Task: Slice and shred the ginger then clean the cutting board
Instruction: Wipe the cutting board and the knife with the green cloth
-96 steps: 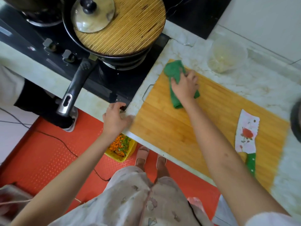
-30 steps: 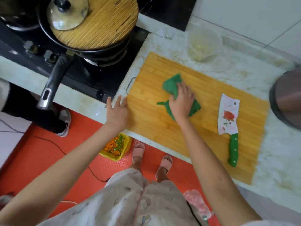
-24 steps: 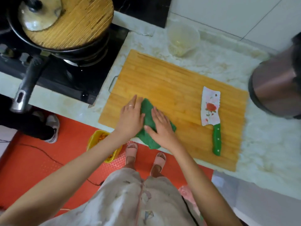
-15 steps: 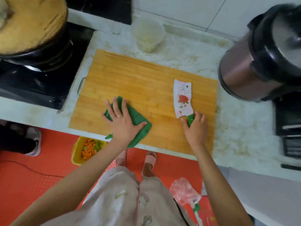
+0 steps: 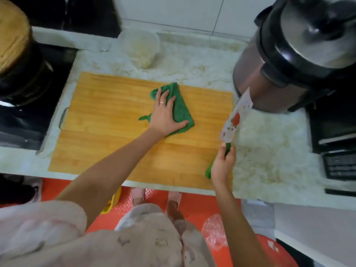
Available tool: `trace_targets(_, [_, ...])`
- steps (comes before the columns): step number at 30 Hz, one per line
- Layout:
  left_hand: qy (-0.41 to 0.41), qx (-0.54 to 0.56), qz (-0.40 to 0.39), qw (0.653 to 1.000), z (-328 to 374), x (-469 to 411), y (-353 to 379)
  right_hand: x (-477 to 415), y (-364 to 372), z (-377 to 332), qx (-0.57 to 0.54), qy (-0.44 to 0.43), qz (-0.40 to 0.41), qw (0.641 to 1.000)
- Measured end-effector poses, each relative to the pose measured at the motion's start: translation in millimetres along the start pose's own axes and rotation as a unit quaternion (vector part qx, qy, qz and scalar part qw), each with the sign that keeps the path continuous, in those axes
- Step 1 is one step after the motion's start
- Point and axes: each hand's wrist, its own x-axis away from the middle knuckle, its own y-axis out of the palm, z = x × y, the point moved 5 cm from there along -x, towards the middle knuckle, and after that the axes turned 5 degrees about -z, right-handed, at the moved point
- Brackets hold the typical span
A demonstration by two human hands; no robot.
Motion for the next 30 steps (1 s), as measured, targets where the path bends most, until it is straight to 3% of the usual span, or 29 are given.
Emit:
trace_targets(5, [0.234, -0.002, -0.077, 0.969, 96, -14, 61, -3, -54, 46, -0.052, 0.074, 0.021, 0.996])
trace_targets(9, [0.318, -0.017, -0.109, 0.942, 123, 51, 91, -1, -87, 44, -0.049, 0.036, -0.006, 0.998])
trace_targets(13, [0.357, -0.02, -0.116, 0.927, 104, 124, 97, -6, -89, 29, -0.011, -0.01, -0.054, 0.998])
trace_targets(15, [0.341, -0.013, -0.106, 0.934, 83, 136, 83, -11, -86, 32, 0.013, -0.001, -0.07, 0.997])
trace_targets(17, [0.272, 0.0, -0.071, 0.96, 46, 128, 57, -13, -77, 34, 0.032, 0.005, -0.101, 0.994])
trace_targets(20, [0.078, 0.001, 0.029, 0.997, -31, 100, 6, -5, -60, 33, 0.068, -0.003, -0.154, 0.986])
trace_targets(23, [-0.08, 0.022, 0.092, 0.992, -72, 85, -18, 5, -56, 29, 0.112, -0.034, -0.17, 0.979])
trace_targets(26, [-0.094, 0.004, 0.124, 0.988, -50, 74, -9, 9, -60, 33, 0.095, -0.016, -0.154, 0.983])
trace_targets(30, [0.001, -0.003, 0.057, 0.998, 17, 53, 19, 8, -78, 38, 0.057, 0.014, -0.089, 0.994])
